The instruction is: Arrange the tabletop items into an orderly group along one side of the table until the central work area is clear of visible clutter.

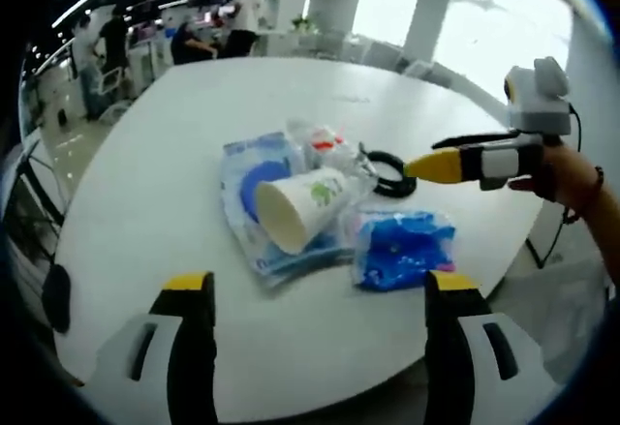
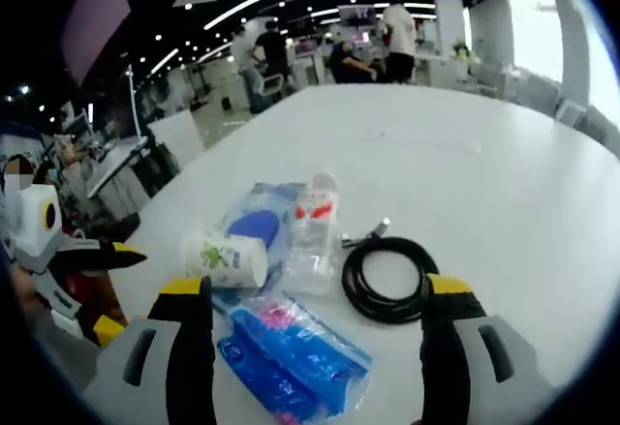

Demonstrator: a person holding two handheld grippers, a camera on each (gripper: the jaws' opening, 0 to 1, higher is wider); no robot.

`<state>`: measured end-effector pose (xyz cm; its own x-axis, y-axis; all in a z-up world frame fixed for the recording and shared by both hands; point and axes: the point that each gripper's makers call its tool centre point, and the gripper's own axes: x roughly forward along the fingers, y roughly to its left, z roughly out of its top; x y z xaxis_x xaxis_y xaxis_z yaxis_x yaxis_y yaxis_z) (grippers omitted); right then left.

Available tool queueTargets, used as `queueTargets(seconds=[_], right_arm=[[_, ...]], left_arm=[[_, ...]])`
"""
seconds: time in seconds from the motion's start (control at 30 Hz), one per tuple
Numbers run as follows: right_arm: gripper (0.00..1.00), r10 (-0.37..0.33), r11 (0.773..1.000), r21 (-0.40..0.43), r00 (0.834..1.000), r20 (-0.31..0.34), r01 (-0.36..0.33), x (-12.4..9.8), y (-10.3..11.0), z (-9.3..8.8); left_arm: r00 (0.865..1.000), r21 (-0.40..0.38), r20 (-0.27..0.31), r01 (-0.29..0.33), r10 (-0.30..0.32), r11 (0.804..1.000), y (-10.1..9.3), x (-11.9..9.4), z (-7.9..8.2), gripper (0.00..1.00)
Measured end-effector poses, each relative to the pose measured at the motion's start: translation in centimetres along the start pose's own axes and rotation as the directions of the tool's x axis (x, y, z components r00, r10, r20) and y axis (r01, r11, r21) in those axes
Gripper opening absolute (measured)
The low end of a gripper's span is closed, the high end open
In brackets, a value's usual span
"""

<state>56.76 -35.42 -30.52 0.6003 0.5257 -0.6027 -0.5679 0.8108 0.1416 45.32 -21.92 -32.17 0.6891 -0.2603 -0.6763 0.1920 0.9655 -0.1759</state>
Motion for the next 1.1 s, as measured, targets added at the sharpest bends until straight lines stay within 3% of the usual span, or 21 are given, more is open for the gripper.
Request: queueTargets(seconds=[0.47,0.8,1.1], right_arm=[[0.82,0.006,0.999,-0.033,1.000,-0.003,-0.007,4.7,-0.1,2.8],[0.76,0.004,0.999,-0.032,0.999,-0.045,-0.006,8.4,0.1,2.9],[0.70,-0.008,0.997,-0.074,0.992,-0.129,-0.001,10.8,-0.3,1.4]], left_arm=[[1.000,-0.009,0.004,-0.002,0.002,1.000,0.1,-0.1,0.1,0.85],[0.999,-0.031,-0.021,0.034,-0.035,0.999,-0.5,0.2,-0.2,0.85],[0.999,-0.034,-0.029,0.037,-0.038,0.999,-0.6,0.4,-0.3,0.85]])
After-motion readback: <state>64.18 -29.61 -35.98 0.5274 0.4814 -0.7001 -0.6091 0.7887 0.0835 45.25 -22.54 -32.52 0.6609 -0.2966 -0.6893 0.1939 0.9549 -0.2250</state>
